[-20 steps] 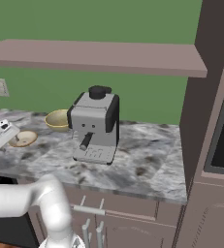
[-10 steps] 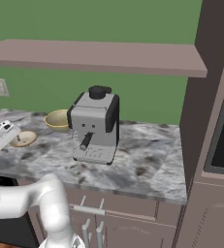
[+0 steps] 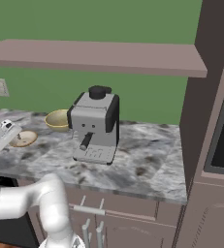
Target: Pick up the bowls on the counter and stack them on top of one another in the open cabinet. Place the smaller bowl on top of the larger bowl.
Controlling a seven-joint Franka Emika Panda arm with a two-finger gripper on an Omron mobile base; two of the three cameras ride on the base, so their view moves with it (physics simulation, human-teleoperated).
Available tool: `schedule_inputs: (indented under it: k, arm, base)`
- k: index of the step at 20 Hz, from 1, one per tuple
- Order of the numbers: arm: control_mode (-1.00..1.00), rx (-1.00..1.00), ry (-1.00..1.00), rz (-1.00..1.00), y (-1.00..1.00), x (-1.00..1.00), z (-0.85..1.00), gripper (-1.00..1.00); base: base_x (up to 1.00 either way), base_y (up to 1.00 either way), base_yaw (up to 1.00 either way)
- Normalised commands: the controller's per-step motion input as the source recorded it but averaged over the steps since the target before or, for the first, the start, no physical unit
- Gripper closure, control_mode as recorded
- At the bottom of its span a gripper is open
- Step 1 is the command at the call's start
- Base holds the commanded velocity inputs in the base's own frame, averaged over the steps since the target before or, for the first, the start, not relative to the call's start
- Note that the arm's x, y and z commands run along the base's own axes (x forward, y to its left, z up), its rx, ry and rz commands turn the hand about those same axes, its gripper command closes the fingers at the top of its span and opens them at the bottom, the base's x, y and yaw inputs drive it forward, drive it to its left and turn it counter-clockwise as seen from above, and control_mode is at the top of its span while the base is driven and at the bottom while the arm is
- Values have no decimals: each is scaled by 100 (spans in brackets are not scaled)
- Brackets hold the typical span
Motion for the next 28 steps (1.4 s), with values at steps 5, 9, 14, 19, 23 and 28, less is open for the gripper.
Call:
schedule_inputs:
  k: [5,9,14,19,23,28]
  arm:
    - [-100,0,0,8,6,12,-16,100]
    - [-100,0,0,4,0,1,-8,100]
    - [-100,0,2,0,0,0,-2,100]
    - [-100,0,0,0,0,0,0,100]
    - [-100,0,-14,0,0,-5,17,100]
    - [-100,0,-14,0,0,-8,23,100]
  base:
    - [0,0,0]
    - [0,0,0]
    - [0,0,0]
    - [0,0,0]
    - [0,0,0]
    - [0,0,0]
